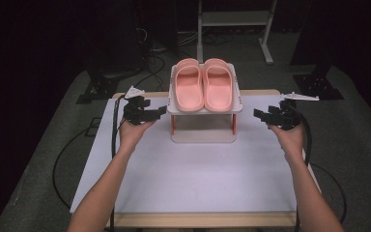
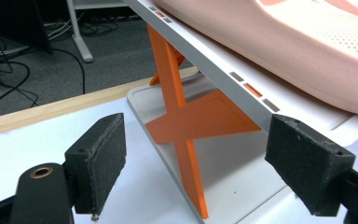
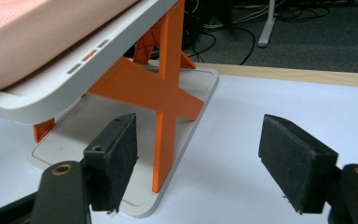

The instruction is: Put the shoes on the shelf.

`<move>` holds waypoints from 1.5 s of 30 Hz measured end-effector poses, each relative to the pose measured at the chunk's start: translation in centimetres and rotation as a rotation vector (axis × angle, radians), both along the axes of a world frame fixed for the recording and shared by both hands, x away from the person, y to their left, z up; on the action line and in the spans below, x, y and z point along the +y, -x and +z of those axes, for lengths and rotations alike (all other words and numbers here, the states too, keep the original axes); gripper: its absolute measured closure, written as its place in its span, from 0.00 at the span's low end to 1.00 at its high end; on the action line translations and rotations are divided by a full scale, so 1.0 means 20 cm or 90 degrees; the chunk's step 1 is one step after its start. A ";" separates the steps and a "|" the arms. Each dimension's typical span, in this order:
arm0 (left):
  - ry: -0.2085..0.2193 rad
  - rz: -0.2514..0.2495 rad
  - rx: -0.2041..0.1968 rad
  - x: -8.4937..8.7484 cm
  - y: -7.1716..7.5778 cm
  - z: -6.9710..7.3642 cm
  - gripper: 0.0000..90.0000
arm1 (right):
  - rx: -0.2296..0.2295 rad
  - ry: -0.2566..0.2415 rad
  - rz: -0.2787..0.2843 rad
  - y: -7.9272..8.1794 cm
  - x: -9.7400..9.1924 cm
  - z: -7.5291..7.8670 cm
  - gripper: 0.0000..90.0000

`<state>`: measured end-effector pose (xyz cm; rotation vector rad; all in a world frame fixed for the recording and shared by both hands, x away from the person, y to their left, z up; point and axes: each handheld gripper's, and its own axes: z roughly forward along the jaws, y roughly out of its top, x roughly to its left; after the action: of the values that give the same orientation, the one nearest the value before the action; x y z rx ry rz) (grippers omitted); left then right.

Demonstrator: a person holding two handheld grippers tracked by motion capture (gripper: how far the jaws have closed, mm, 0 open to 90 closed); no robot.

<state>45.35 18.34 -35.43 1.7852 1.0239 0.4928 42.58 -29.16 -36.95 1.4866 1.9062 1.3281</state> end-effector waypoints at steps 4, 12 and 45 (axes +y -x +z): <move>-0.008 -0.004 0.005 0.00 0.01 0.00 0.20 | 0.000 -0.001 -0.004 0.01 -0.01 -0.01 0.29; -0.002 -0.003 -0.003 0.00 0.04 -0.03 0.19 | 0.010 0.000 -0.001 0.04 -0.02 -0.05 0.27; 0.010 -0.001 0.014 0.05 0.14 -0.21 0.09 | 0.042 0.016 -0.001 0.17 -0.08 -0.23 0.24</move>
<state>42.53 19.44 -39.55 1.7818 1.0387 0.4633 39.20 -30.72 -41.49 1.5362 1.9544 1.2645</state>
